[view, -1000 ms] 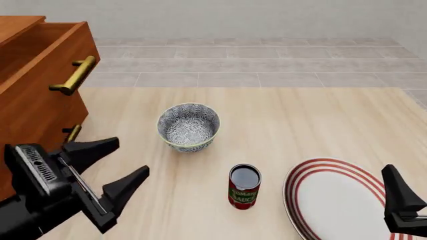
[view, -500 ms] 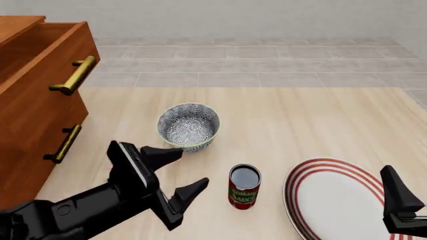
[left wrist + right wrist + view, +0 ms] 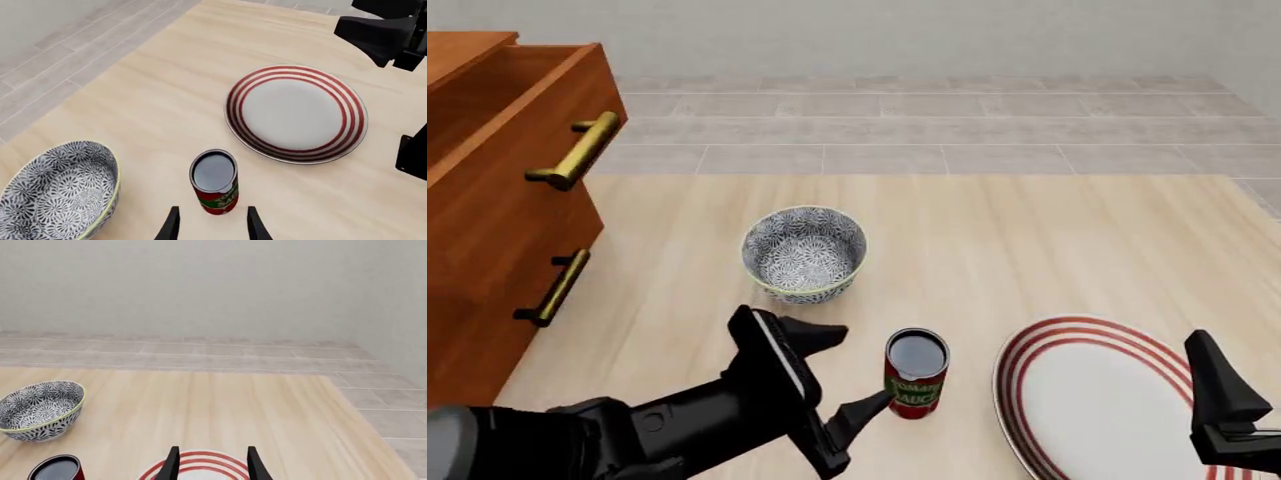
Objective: Put the ketchup in the top drawer of the cabinet.
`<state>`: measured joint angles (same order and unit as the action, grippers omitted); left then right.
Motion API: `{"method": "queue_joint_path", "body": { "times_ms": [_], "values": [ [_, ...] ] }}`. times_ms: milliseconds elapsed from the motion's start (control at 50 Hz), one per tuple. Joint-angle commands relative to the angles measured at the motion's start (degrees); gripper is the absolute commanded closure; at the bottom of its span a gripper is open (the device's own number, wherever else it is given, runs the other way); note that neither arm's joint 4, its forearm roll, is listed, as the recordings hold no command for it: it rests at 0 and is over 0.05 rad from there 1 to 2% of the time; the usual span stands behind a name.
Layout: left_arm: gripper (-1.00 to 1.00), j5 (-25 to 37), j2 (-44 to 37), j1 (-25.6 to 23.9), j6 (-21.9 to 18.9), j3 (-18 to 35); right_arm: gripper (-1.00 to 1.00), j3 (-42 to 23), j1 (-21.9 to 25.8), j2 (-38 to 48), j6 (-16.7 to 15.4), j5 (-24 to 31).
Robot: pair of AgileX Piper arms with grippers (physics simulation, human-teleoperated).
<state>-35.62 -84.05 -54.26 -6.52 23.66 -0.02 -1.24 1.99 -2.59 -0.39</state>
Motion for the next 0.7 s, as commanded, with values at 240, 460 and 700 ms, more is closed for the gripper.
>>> {"method": "queue_joint_path", "body": {
  "times_ms": [240, 460, 700],
  "values": [
    [-1.0, -7.22, -12.27, 1.53, -1.6, 1.21, -1.0, 0.01, 0.0, -0.08, -0.03, 0.4],
    [-1.0, -8.7, -15.75, 1.44, -1.64, 2.02, -1.0, 0.01, 0.0, 0.15, 0.0, 0.38],
    [-1.0, -7.02, -17.6, 0.88, -2.21, 5.1, -1.0, 0.0, -0.03, 0.47, 0.09, 0.16]
  ]
}}
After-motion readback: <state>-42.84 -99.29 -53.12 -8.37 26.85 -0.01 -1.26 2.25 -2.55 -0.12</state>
